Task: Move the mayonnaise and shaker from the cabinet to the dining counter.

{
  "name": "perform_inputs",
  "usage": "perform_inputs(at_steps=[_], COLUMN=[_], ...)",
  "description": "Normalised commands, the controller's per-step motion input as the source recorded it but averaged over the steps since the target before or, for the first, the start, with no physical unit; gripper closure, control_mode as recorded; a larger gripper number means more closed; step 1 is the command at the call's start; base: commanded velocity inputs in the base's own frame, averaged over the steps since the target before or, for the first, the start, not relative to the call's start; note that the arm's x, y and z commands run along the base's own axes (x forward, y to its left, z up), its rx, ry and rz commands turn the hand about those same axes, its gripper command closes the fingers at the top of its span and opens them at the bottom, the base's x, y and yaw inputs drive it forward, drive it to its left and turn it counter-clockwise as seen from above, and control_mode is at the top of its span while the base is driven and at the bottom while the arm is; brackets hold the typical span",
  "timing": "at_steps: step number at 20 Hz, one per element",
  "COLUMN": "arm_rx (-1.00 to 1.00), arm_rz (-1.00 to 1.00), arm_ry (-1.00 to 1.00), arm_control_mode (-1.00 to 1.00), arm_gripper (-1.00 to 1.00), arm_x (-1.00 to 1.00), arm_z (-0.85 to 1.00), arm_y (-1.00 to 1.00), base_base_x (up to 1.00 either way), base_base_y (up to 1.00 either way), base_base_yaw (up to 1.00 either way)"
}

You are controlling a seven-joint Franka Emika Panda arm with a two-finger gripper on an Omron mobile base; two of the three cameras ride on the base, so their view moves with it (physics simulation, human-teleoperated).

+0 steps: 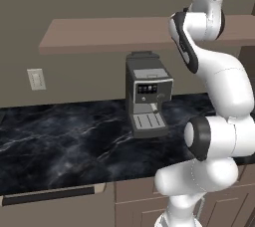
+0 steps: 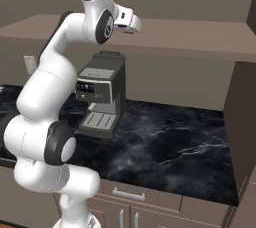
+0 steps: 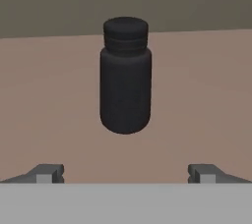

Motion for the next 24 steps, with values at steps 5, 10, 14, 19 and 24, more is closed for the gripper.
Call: perform_inputs(at_steps=[5, 10, 14, 19, 24], arm_rx=[0.00, 0.00, 0.00, 0.00, 0.00], arm_rz=[0.00, 0.00, 0.00, 0.00, 0.00], arm_ry=[0.01, 0.00, 0.00, 0.00, 0.00], arm_control_mode=[-1.00, -1.00, -1.00, -1.00, -1.00], arm_gripper=[-1.00, -1.00, -1.00, -1.00, -1.00], arm_x=[0.22, 0.24, 0.22, 0.22, 0.17], arm_z=[0.00, 0.00, 0.00, 0.00, 0.00], arm_y=[0.00, 0.00, -0.03, -0.05, -0.05], base_base_x=[0.00, 0.00, 0.00, 0.00, 0.00], base_base_y=[0.00, 0.00, 0.00, 0.00, 0.00], base_base_yaw=[0.00, 0.00, 0.00, 0.00, 0.00])
